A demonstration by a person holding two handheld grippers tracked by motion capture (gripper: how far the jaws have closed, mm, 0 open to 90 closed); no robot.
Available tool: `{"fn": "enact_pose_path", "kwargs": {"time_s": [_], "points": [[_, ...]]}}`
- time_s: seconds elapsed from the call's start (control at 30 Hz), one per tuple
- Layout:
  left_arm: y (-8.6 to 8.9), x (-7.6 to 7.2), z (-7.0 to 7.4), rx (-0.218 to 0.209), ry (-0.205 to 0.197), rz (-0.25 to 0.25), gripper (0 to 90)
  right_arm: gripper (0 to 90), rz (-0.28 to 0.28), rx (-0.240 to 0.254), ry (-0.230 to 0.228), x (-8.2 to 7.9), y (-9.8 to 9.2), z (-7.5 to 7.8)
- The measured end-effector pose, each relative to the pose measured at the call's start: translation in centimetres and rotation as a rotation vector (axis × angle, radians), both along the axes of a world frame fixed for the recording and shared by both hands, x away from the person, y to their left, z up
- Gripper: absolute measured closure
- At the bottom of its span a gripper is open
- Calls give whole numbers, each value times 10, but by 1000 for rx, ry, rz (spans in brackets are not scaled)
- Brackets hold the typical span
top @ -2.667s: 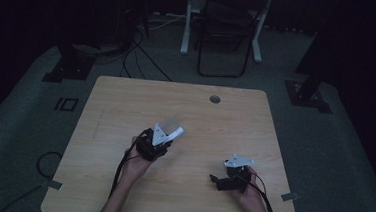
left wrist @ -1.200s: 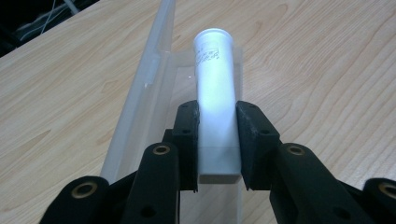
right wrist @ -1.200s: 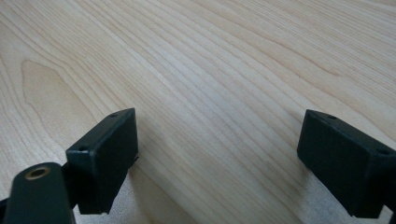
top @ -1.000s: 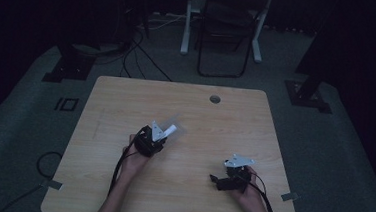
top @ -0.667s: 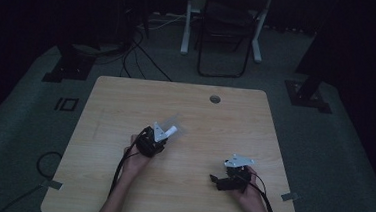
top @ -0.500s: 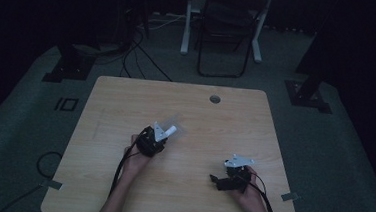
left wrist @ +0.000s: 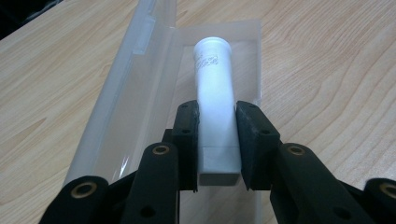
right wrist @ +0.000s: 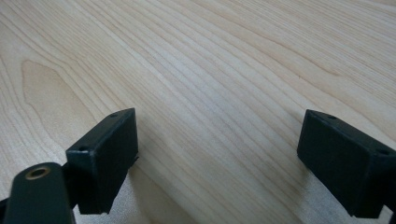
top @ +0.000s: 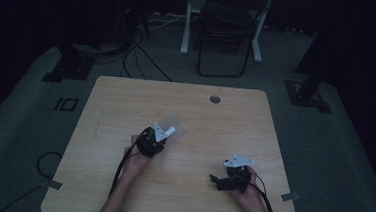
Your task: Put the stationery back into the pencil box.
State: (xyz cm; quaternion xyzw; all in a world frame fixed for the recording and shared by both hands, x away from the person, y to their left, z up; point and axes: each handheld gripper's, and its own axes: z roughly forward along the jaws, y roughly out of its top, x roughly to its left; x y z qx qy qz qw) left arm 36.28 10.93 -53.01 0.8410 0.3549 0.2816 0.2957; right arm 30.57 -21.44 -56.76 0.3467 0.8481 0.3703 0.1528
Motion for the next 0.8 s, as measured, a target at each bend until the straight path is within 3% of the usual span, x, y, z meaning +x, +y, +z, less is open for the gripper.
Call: {"fn": "enact_pose_path", "kwargs": {"time_s": [0.8], "points": [[0,0,-5,22,7,7,707,123,0,0,0,0,0,0]]}}
